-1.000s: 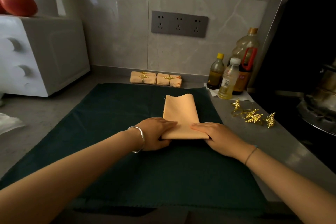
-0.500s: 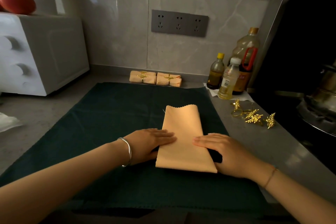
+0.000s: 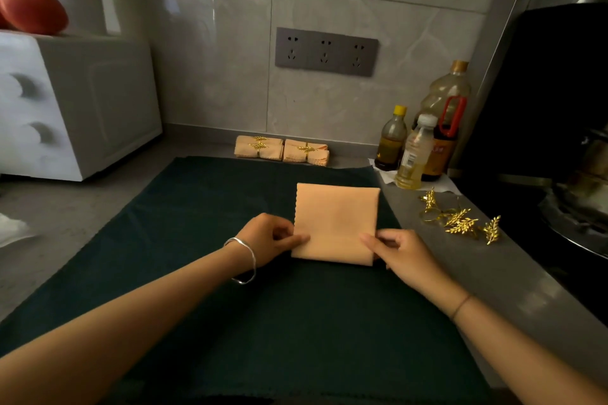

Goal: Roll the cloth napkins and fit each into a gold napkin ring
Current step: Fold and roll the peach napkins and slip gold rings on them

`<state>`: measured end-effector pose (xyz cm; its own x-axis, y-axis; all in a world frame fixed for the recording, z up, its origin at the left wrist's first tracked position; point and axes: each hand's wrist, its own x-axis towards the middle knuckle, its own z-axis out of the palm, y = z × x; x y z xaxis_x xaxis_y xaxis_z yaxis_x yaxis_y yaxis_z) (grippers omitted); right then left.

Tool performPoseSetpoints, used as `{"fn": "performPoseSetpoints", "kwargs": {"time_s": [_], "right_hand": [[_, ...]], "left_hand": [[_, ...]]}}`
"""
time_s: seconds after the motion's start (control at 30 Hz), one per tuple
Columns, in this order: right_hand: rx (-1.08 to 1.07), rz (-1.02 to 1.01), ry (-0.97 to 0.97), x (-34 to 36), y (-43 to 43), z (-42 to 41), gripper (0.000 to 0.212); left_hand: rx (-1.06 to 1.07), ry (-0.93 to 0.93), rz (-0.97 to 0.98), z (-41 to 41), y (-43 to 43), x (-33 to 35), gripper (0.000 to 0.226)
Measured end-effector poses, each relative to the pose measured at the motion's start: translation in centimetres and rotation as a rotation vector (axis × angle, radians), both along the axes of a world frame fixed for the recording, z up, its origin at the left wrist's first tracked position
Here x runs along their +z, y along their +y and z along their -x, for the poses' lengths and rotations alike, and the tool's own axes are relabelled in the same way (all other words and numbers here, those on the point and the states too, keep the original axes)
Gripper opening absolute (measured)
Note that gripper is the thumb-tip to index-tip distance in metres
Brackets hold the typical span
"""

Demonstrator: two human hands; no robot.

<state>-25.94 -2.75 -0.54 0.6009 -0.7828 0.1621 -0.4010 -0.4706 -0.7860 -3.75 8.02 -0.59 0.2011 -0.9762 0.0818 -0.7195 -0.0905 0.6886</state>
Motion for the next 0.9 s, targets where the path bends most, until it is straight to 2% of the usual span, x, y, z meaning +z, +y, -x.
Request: {"fn": "performPoseSetpoints", "kwargs": {"time_s": [0.1,0.23,0.37,0.57,0.63,0.73,0.9], "right_hand": [[-0.103,-0.168,0.094,0.2,-1.2,-1.0,0.023],[-0.119,-0.26,0.202,1.0,-2.1,-1.8,0.043],[-0.125,-0.305,0.227,1.4,-2.4,-1.9,0.043],[-0.107,-0.347,0.235,1.9,-2.6,-1.9,0.02],[-0.112,-0.3,0.274,2.0,-2.7,-2.2,0.018],[-0.156,-0.15,0.391,1.8,-3.1,-3.1,0.029],[-0.218,-0.029,0.424,0.6,-3.7,-4.4,0.026]], "left_hand": [[0.074,0.027,-0.122,-0.2,-1.6,0.1,0.024],[0.112,-0.078,-0.319,-1.0,-4.0,1.0,0.032],[0.127,0.028,-0.164,-0.8,-6.2,1.3,0.06],[0.006,0.074,-0.041,-1.1,-7.2,0.6,0.024],[-0.028,0.05,-0.033,-1.4,-7.1,0.5,0.017],[-0.041,0.05,-0.045,-1.6,-7.1,0.6,0.014],[0.1,0.002,-0.125,-0.8,-7.7,0.9,0.025]]}}
